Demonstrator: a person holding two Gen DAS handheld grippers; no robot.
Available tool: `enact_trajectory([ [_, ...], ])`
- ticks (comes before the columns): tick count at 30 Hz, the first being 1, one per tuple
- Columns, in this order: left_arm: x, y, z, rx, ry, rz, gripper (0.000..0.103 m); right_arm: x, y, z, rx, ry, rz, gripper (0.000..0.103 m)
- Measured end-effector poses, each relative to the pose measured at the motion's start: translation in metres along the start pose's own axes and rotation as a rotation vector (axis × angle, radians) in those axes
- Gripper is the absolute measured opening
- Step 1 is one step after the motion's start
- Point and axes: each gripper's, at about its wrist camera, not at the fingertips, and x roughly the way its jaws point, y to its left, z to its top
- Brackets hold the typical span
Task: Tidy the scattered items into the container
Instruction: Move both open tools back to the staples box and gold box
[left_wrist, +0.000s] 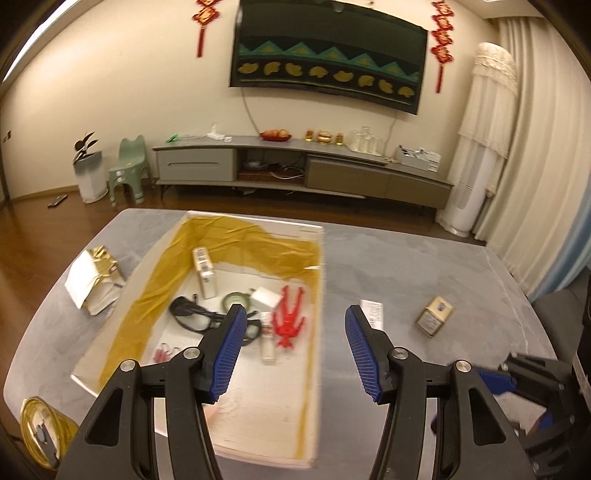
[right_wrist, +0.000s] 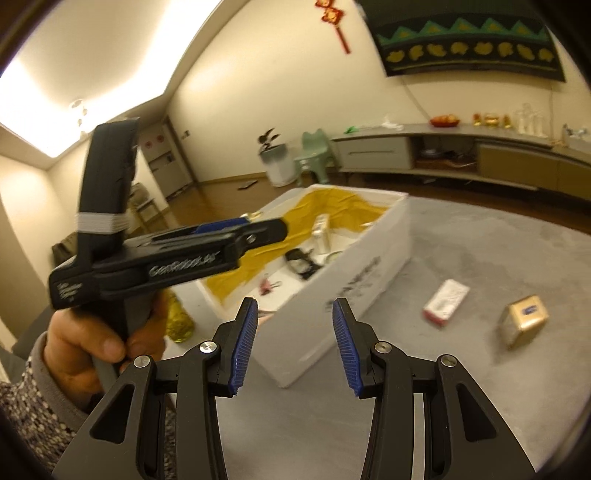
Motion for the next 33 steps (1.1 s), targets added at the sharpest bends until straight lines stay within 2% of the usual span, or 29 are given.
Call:
enact_trajectory([
  [4,0.004,-0.028,-0.002,0.044,0.012,-0.030,0.057,-0.018,-0.030,-0.003,0.050,-0.014,-0.062,0.045],
  [9,0.009,-0.059,-0.007,0.098,0.020,-0.067,0.060,-0.028,-0.068,-0.012,0.133,0.009,-0.134,0.045],
  [15,0.028,-0.088,-0.018,0.148,0.069,-0.103,0.060,-0.018,-0.096,-0.024,0.189,0.049,-0.186,0.045],
  [19,0.041,-0.102,-0.022,0.171,0.086,-0.093,0.060,-0.003,-0.110,-0.025,0.221,0.078,-0.212,0.045],
  [22,0.048,-0.098,-0.023,0.152,0.075,-0.081,0.060,0.012,-0.118,-0.027,0.250,0.098,-0.232,0.046],
  [24,0.055,-0.089,-0.023,0.117,0.086,-0.078,0.060,0.024,-0.122,-0.029,0.261,0.115,-0.249,0.049],
  [27,0.055,-0.072,-0.018,0.021,0.093,-0.162,0.061,0.043,-0.125,-0.030,0.276,0.141,-0.265,0.051],
  [29,0.056,-0.060,-0.014,-0.024,0.104,-0.179,0.061,0.058,-0.125,-0.027,0.276,0.155,-0.279,0.053],
  [33,0.048,-0.040,-0.006,-0.101,0.076,-0.219,0.061,0.094,-0.125,-0.014,0.261,0.184,-0.333,0.056],
])
